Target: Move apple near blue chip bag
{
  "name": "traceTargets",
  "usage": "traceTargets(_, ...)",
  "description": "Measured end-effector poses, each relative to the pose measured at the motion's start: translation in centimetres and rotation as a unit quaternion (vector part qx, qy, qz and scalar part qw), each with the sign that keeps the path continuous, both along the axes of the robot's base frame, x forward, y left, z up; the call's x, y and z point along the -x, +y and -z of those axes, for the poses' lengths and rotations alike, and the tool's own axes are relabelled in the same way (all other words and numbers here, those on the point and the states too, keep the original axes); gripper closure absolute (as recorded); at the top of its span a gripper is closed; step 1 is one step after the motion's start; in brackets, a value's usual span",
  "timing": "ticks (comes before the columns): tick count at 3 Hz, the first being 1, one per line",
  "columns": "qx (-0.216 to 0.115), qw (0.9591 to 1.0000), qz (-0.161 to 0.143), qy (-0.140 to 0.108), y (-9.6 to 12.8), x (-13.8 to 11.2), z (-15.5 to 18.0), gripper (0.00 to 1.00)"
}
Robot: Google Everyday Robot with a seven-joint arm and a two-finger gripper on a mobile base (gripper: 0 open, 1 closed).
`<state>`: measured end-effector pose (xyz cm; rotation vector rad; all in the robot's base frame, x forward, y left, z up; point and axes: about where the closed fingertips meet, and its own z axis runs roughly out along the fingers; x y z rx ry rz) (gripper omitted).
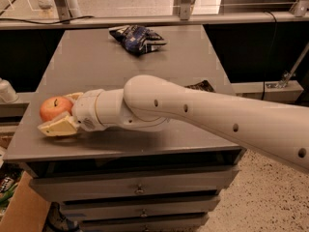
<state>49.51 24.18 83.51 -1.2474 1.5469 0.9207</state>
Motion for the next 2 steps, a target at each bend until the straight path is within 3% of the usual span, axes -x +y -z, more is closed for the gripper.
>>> traceTargets(2, 0.007, 0.9994, 0.026, -0.021, -2.9, -1.3, -1.9, 0.88)
